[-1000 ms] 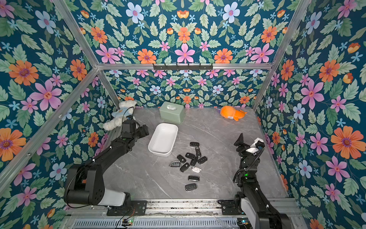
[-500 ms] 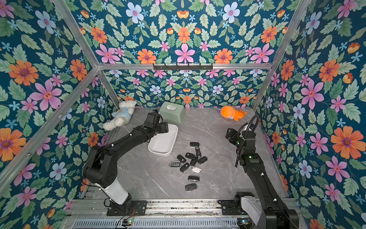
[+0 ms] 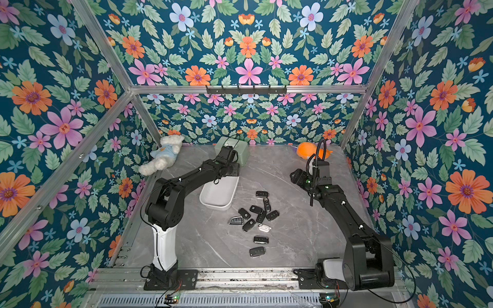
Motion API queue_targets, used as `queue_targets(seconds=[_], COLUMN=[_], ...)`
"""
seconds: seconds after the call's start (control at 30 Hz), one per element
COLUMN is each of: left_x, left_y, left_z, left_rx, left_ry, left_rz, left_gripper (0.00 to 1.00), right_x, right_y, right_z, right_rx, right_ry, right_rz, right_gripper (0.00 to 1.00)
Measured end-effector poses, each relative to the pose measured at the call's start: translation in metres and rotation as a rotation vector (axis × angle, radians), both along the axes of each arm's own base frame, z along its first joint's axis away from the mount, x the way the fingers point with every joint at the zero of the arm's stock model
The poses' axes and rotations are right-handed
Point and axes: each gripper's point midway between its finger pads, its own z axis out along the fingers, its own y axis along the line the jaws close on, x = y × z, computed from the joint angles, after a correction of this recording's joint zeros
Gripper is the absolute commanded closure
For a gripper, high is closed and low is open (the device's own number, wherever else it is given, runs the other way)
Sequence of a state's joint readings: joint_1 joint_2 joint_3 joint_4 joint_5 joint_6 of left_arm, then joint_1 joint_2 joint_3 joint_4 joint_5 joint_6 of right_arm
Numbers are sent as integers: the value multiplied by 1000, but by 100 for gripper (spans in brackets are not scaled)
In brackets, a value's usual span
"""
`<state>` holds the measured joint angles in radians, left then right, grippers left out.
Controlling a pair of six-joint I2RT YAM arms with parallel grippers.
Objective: Place the car key into the storage box
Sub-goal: Adjust the storage box at the center of the board.
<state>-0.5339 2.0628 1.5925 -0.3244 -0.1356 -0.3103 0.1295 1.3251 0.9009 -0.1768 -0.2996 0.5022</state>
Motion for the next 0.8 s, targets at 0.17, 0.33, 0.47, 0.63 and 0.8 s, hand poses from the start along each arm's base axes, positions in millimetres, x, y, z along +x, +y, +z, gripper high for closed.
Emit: queue_targets(seconds=[0.17, 0.33, 0.47, 0.63, 0.8], left_x=[-4, -3, 2, 1, -22], left_y=[-9, -19, -33, -62, -94], left_z=[-9, -20, -23, -12, -13], left_rx=[14, 17, 9, -16, -44], left_ry=[26, 43, 44, 16, 36], left_rz=[-35, -65, -107, -183, -292], left_gripper=[33, 35, 36, 36, 36], right_x=[-2, -3, -4, -7, -9], right_y=[5, 7, 7, 6, 1], right_z=[-7, -10, -10, -6, -11], right_rx=[4, 3, 0, -8, -29], right_ry=[25, 35, 34, 28, 41], right_rz=[19, 27, 29, 31, 14], right_gripper=[25, 26, 27, 27, 27])
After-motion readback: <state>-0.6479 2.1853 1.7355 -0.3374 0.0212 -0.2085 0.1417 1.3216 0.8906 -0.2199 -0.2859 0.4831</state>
